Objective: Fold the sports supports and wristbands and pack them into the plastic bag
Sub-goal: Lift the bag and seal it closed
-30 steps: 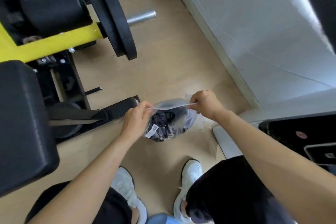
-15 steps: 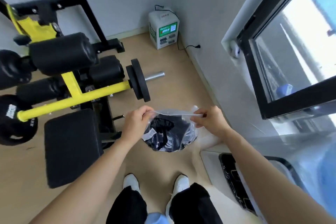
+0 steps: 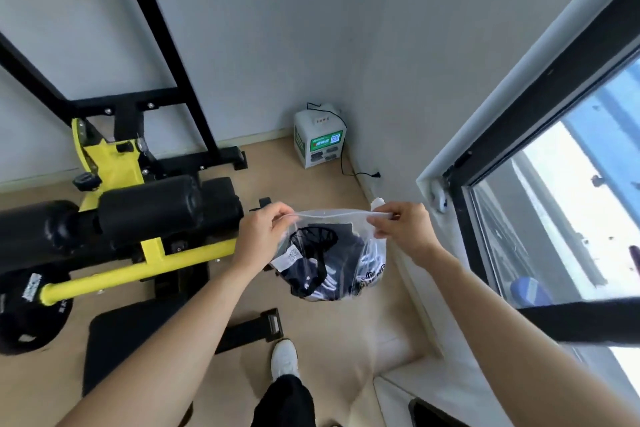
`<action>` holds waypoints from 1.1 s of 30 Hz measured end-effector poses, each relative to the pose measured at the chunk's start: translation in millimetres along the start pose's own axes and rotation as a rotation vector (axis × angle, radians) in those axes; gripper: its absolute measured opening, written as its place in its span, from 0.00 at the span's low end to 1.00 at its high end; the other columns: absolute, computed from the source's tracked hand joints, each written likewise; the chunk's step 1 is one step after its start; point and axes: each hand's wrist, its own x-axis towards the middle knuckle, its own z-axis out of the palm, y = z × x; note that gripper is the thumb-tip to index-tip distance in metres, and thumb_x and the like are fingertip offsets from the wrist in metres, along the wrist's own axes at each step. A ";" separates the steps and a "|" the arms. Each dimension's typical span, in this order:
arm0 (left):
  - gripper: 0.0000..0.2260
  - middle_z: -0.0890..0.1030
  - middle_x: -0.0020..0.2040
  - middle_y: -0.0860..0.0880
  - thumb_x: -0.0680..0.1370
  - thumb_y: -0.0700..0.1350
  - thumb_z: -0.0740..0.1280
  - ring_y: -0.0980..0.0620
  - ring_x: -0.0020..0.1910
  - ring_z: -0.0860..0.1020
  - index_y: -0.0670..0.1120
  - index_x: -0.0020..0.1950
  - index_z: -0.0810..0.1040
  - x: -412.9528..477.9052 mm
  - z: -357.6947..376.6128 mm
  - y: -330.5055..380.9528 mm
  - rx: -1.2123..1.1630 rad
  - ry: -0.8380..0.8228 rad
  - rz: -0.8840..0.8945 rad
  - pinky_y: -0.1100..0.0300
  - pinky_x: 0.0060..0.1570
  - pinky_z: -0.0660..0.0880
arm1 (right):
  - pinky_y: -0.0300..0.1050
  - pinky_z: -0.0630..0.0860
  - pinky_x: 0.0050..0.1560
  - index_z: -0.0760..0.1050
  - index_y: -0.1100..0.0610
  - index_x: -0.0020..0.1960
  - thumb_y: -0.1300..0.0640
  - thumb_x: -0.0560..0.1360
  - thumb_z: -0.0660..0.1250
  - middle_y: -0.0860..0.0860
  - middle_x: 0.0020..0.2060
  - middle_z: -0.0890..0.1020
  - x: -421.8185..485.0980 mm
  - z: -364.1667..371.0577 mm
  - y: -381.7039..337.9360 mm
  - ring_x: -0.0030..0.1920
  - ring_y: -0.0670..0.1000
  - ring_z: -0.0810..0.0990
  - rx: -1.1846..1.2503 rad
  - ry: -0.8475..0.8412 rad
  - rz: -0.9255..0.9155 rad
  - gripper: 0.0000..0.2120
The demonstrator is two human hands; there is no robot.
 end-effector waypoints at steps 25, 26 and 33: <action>0.06 0.84 0.42 0.53 0.79 0.49 0.70 0.53 0.43 0.80 0.48 0.48 0.84 420.6 -14.8 -147.3 0.230 0.198 -0.442 0.59 0.42 0.68 | 0.54 0.84 0.44 0.84 0.56 0.36 0.56 0.69 0.78 0.56 0.29 0.84 510.0 125.1 -122.7 0.31 0.51 0.82 -0.190 -0.352 0.001 0.06; 0.07 0.84 0.43 0.53 0.79 0.50 0.70 0.53 0.44 0.80 0.48 0.49 0.84 435.4 -15.1 -159.5 0.250 0.205 -0.460 0.59 0.42 0.67 | 0.54 0.84 0.43 0.83 0.54 0.32 0.56 0.69 0.77 0.55 0.28 0.83 528.6 136.8 -123.8 0.31 0.51 0.82 -0.207 -0.354 -0.004 0.08; 0.08 0.85 0.46 0.53 0.80 0.52 0.67 0.53 0.45 0.79 0.51 0.50 0.84 534.1 -5.4 -281.6 0.309 0.190 -0.534 0.58 0.43 0.68 | 0.53 0.84 0.41 0.79 0.52 0.27 0.52 0.70 0.77 0.53 0.26 0.82 649.8 235.3 -99.9 0.30 0.52 0.81 -0.231 -0.348 0.022 0.14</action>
